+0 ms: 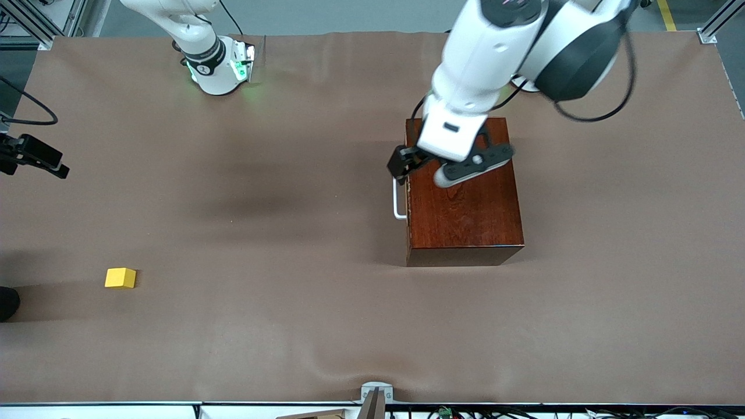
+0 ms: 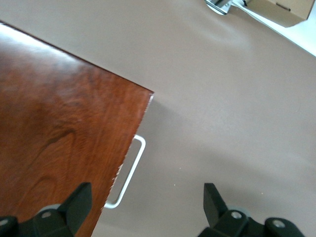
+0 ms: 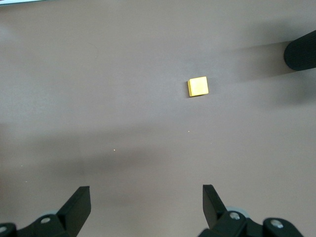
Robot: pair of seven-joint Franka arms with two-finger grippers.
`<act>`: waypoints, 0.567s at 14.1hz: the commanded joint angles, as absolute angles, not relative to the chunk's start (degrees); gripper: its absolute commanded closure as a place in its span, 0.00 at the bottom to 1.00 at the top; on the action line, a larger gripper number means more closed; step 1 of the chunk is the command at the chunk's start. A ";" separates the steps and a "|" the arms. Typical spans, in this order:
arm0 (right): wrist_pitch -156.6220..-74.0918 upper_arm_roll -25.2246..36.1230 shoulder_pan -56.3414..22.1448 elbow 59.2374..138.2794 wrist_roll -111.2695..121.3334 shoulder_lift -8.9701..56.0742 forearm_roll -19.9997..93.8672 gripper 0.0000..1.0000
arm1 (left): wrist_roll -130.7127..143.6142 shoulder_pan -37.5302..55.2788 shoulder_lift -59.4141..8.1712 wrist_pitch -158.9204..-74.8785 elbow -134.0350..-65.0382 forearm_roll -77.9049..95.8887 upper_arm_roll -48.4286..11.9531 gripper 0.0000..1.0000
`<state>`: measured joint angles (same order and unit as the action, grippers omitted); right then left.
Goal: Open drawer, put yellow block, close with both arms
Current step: 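Move the left gripper over the cabinet to the white drawer handle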
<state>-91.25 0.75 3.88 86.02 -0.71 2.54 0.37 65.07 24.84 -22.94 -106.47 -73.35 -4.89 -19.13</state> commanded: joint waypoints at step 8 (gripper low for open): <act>-91.32 0.09 4.39 86.40 -0.35 1.49 0.79 0.00 | 67.59 44.19 -34.27 -112.32 -71.19 -15.03 -9.42 0.00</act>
